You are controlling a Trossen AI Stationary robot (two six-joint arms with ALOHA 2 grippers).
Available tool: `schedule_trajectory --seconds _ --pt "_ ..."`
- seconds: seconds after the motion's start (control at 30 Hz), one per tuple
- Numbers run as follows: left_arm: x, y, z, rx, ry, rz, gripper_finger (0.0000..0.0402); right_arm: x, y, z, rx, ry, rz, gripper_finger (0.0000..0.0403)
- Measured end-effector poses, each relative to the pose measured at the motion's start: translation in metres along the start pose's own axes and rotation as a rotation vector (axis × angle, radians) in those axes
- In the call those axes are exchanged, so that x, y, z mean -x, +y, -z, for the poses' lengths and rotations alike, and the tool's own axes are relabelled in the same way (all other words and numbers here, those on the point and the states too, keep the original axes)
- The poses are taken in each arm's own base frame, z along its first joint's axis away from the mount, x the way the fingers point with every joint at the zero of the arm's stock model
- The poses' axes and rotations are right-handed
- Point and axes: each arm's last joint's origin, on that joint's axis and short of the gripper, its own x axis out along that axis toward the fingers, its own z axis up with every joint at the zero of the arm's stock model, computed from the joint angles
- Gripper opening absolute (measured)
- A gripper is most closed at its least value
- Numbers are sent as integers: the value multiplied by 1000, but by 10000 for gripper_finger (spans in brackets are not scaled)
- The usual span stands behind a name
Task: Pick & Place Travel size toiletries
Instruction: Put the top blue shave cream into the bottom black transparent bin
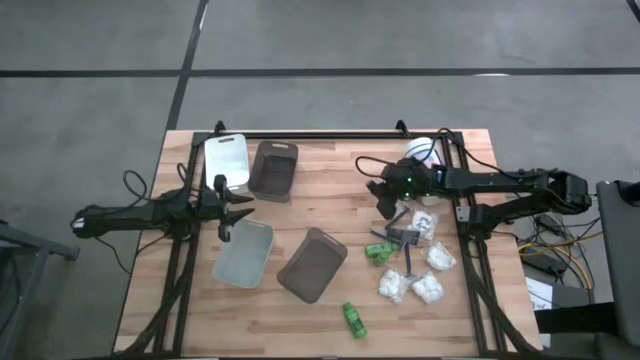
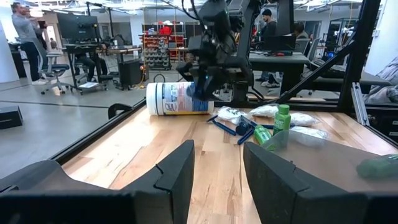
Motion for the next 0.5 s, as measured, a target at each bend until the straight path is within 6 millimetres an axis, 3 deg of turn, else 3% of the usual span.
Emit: schedule_trajectory --seconds 0.5 --pt "1 0 -14 226 -143 6 145 4 9 -31 252 -342 -58 69"
